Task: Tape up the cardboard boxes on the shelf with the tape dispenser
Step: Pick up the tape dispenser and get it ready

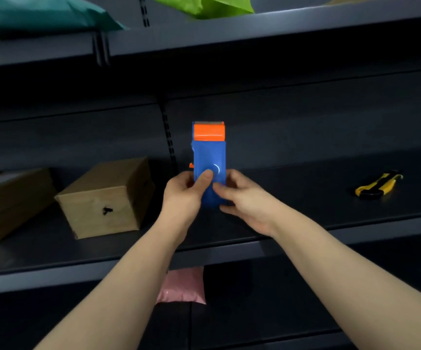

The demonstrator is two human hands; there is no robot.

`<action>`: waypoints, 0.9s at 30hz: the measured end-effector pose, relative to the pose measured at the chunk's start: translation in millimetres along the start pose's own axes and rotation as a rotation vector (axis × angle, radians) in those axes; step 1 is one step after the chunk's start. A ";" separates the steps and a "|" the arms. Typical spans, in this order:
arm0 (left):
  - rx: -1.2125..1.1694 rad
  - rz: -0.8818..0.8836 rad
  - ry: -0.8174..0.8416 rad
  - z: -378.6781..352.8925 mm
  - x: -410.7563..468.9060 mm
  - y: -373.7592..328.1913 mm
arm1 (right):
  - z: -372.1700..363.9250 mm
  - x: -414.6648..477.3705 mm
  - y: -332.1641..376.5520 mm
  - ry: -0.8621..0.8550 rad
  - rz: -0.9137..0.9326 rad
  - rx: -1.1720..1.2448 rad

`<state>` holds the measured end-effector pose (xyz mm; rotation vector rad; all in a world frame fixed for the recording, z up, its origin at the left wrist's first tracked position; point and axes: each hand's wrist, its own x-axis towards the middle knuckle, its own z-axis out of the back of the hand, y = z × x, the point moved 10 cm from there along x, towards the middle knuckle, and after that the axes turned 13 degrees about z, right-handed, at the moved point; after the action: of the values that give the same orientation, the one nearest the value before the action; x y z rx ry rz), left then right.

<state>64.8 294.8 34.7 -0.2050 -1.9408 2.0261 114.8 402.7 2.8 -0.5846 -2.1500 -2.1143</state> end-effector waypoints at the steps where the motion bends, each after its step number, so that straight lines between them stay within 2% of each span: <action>1: 0.030 0.002 -0.011 11.2 -1.7 1.4 | -3.5 -1.4 1.0 0.044 -0.004 -0.088; 4: 0.175 -0.027 0.014 48.0 -9.1 7.2 | -2.2 3.1 10.1 0.005 0.019 -0.266; 8: 0.388 -0.002 0.066 103.6 -26.8 18.8 | -17.2 11.7 9.1 -0.142 0.028 -0.162; 12: 0.456 0.021 0.155 153.7 -51.9 23.4 | -67.5 6.9 5.1 -0.098 0.028 -0.035; 15: 0.516 0.027 0.210 186.4 -65.3 22.5 | -109.7 -0.6 -0.2 0.011 -0.004 0.009; 19: 0.601 0.043 0.211 229.4 -69.2 20.3 | -151.5 -6.8 -9.4 0.100 -0.074 0.062; 23: 0.635 0.105 0.247 258.4 -69.8 22.3 | -178.8 -11.4 -12.5 0.119 -0.054 0.024; 27: 0.705 0.127 0.312 272.8 -70.2 27.3 | -197.5 -11.8 -16.7 0.060 -0.039 -0.059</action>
<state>38.3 13.7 16.5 -0.4400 -0.9760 2.4425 78.5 207.8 -6.6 -0.4815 -2.0916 -2.1924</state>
